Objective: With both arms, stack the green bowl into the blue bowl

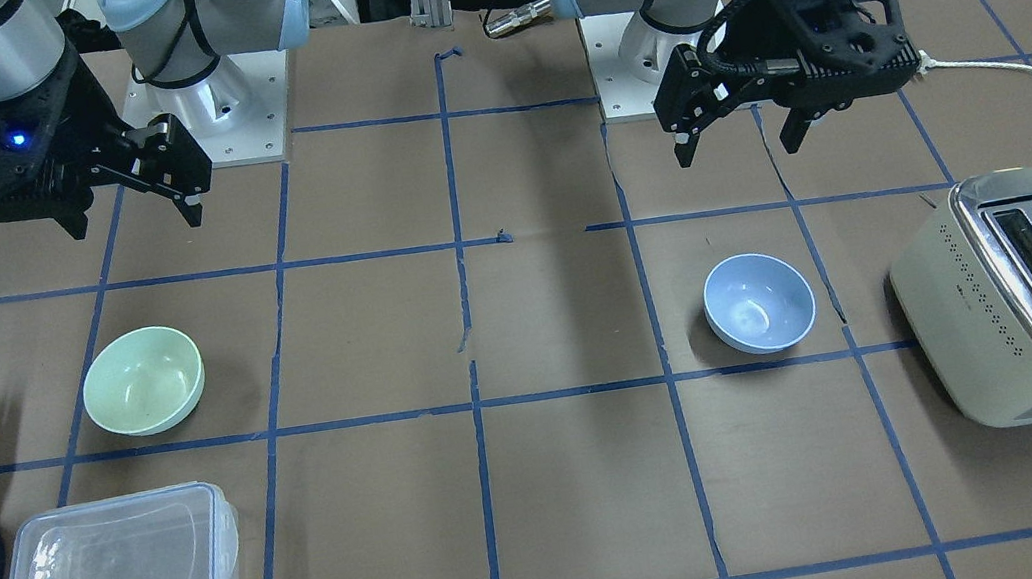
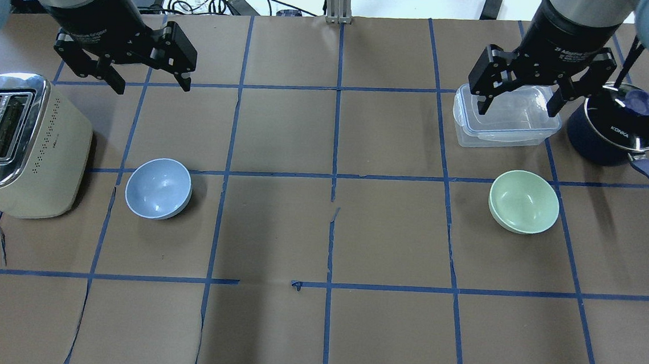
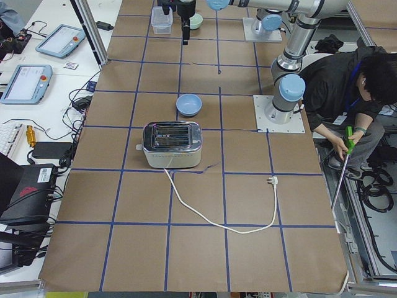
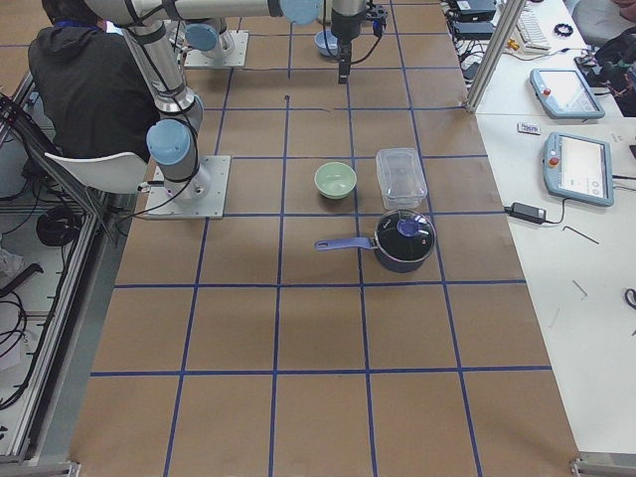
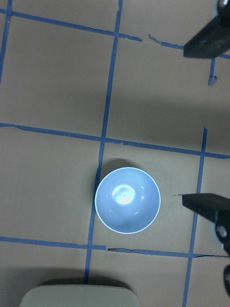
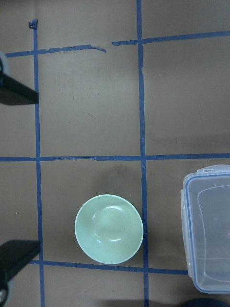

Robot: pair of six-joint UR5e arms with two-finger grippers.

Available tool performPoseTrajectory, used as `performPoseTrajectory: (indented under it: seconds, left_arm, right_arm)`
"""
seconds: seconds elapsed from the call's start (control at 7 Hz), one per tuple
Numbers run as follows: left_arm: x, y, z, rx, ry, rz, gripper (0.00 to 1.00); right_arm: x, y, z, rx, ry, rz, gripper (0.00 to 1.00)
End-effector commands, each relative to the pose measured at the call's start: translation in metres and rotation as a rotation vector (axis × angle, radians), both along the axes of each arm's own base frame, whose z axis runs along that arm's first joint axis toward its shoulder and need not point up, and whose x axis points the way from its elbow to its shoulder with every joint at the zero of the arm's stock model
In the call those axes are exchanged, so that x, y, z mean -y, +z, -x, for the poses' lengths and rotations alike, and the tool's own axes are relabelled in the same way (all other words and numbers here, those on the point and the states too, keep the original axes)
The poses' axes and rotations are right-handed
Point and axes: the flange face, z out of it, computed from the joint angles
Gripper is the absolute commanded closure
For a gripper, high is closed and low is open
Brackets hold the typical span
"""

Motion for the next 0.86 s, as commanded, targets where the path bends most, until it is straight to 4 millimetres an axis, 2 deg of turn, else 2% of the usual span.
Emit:
performPoseTrajectory:
  seconds: [0.0,0.29,0.71]
  left_arm:
    - [0.0021,-0.0004,-0.0089,0.003,-0.060,0.027,0.00]
    - [0.0005,0.0005,-0.0094,0.004,0.069,0.026,0.00]
    - [-0.0011,-0.0004,-0.0038,0.001,0.059,0.023,0.00]
  right_arm:
    - [-0.0040,-0.0094,0.0002,-0.004,-0.002,-0.020,0.00]
    - [-0.0068,-0.0079,0.0001,-0.004,-0.002,-0.015,0.00]
    - [-0.0065,-0.0076,0.0000,-0.002,-0.002,-0.012,0.00]
